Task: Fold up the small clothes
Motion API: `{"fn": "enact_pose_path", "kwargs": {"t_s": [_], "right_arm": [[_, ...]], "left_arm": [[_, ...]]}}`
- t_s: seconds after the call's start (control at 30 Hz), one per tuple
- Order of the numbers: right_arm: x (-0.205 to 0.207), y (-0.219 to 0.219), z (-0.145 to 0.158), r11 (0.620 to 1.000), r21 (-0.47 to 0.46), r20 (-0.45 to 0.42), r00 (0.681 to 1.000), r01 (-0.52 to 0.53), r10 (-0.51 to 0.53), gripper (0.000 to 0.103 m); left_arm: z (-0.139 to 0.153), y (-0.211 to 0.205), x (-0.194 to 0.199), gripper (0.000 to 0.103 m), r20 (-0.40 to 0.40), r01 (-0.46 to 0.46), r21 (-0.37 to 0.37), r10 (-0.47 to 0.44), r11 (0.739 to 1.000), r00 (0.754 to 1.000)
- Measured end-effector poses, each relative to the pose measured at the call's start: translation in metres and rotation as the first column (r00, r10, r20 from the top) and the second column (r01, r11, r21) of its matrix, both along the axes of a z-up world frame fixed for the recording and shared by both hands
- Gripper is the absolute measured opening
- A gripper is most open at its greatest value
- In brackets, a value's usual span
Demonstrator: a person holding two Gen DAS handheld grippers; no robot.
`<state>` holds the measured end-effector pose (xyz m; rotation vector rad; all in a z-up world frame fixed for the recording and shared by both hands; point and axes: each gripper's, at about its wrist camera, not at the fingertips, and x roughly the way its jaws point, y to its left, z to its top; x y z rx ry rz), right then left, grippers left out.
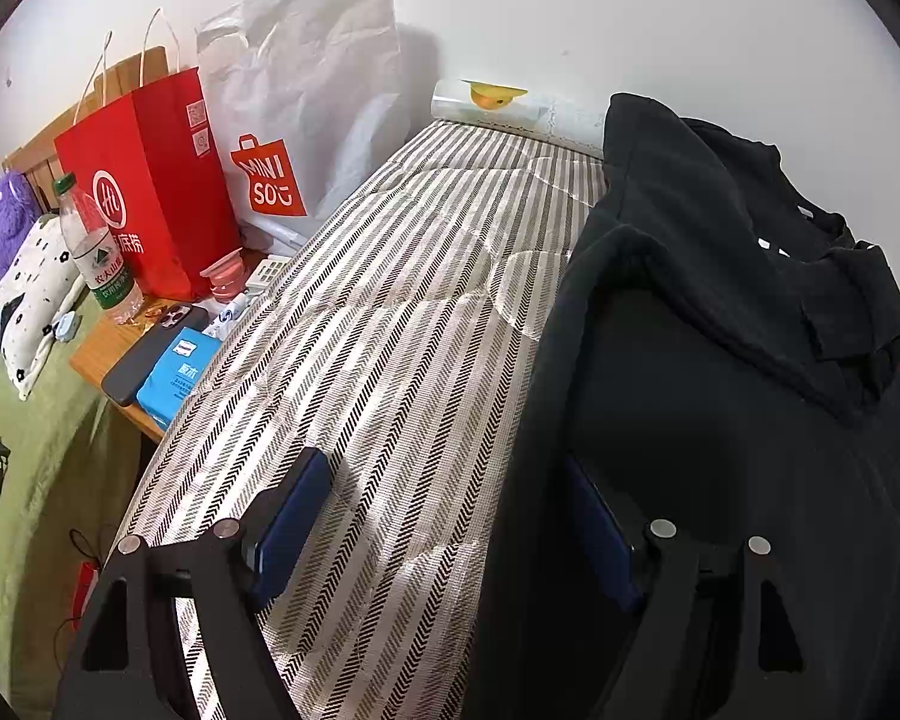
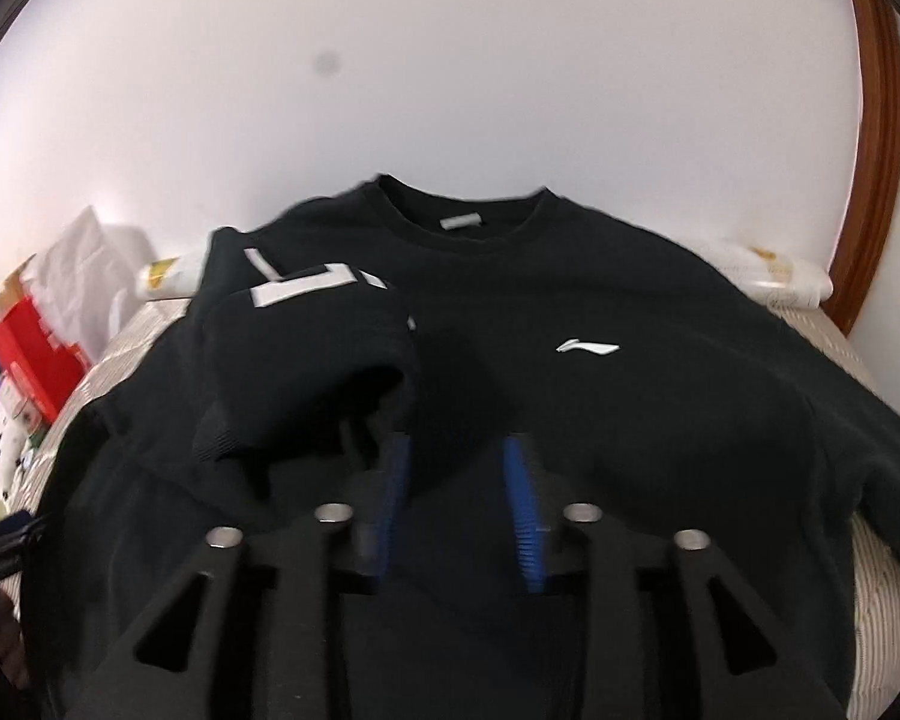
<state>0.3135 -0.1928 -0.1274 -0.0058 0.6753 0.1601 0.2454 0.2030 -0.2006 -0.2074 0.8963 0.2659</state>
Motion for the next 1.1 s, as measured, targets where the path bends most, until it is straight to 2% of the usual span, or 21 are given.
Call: {"fn": "enact_pose_path", "kwargs": {"t_s": [0.03, 0.1, 0.17, 0.23, 0.3, 0.37, 0.43, 0.5, 0.53, 0.57, 0.63, 0.7, 0.77, 0.83, 0.9, 0.97, 1.03, 1.1], "right_arm": [[-0.003, -0.001, 0.003, 1.0, -0.006, 0.015, 1.0, -0.009, 0.009, 0.054], [-0.008, 0.015, 0.009, 0.997, -0.053, 0.065, 0.996, -0.055, 0.058, 0.076], [-0.003, 0.031, 0.011, 0.989, -0.102, 0.077, 0.99, -0.108, 0.117, 0.085], [0.006, 0.054, 0.001, 0.963, -0.213, 0.075, 0.979, -0.168, 0.188, 0.085], [0.018, 0.071, -0.01, 0.937, -0.311, 0.078, 0.978, -0.159, 0.192, 0.085], [0.028, 0.081, -0.016, 0.926, -0.35, 0.093, 0.979, -0.141, 0.184, 0.084], [0.035, 0.09, -0.018, 0.919, -0.374, 0.115, 0.977, -0.127, 0.181, 0.069], [0.04, 0.098, -0.019, 0.91, -0.385, 0.116, 0.971, -0.152, 0.211, 0.025], [0.042, 0.098, -0.017, 0.915, -0.373, 0.115, 0.97, -0.156, 0.212, 0.015], [0.045, 0.094, -0.013, 0.928, -0.335, 0.116, 0.971, -0.161, 0.21, 0.011], [0.052, 0.072, -0.001, 0.969, -0.205, 0.13, 0.977, -0.141, 0.17, 0.011], [0.059, 0.04, 0.006, 0.998, -0.043, 0.115, 0.992, -0.055, 0.059, 0.011], [0.069, 0.003, -0.002, 0.993, 0.078, 0.04, 0.995, 0.087, -0.09, 0.011], [0.075, -0.028, -0.014, 0.973, 0.128, -0.037, 0.982, 0.191, -0.188, 0.012], [0.076, -0.05, -0.022, 0.961, 0.141, -0.104, 0.968, 0.24, -0.226, 0.015], [0.069, -0.062, -0.024, 0.959, 0.126, -0.126, 0.963, 0.256, -0.24, 0.015], [0.056, -0.066, -0.02, 0.962, 0.043, -0.097, 0.96, 0.269, -0.264, 0.015], [0.045, -0.066, -0.014, 0.963, -0.033, -0.068, 0.96, 0.269, -0.27, 0.02]], "left_arm": [[0.0, 0.0, 0.0, 0.078, 0.0, 0.0, 0.0, 0.0, 1.0, 1.0], [0.0, 0.0, 0.0, 0.079, -0.002, 0.003, 0.001, -0.003, 1.0, 1.0], [0.0, 0.0, 0.001, 0.08, -0.002, 0.005, 0.0, -0.005, 1.0, 1.0], [0.0, 0.0, 0.001, 0.082, -0.001, 0.01, -0.005, -0.01, 1.0, 1.0], [0.0, 0.0, 0.001, 0.082, -0.002, 0.011, -0.003, -0.011, 1.0, 1.0], [0.0, -0.001, 0.002, 0.082, -0.005, 0.011, 0.002, -0.011, 1.0, 1.0], [0.0, -0.001, 0.002, 0.082, -0.005, 0.011, 0.001, -0.011, 1.0, 1.0], [0.0, -0.002, 0.002, 0.082, -0.008, 0.011, 0.006, -0.011, 1.0, 1.0], [0.0, -0.002, 0.002, 0.082, -0.009, 0.011, 0.007, -0.011, 1.0, 1.0], [0.0, -0.002, 0.002, 0.082, -0.008, 0.011, 0.005, -0.011, 1.0, 1.0], [0.0, -0.003, 0.002, 0.082, -0.007, 0.011, 0.004, -0.011, 1.0, 1.0], [0.0, -0.002, 0.002, 0.082, -0.01, 0.011, 0.009, -0.011, 1.0, 1.0], [0.0, -0.002, 0.002, 0.082, -0.01, 0.011, 0.008, -0.011, 1.0, 1.0], [0.0, -0.003, 0.002, 0.082, -0.009, 0.011, 0.006, -0.011, 1.0, 1.0], [0.0, -0.003, 0.003, 0.082, -0.012, 0.011, 0.011, -0.011, 1.0, 1.0], [0.0, -0.002, 0.002, 0.082, -0.012, 0.011, 0.01, -0.011, 1.0, 1.0], [0.0, -0.002, 0.002, 0.082, -0.011, 0.011, 0.009, -0.011, 1.0, 1.0], [0.0, -0.002, 0.002, 0.082, -0.013, 0.011, 0.012, -0.011, 1.0, 1.0]]}}
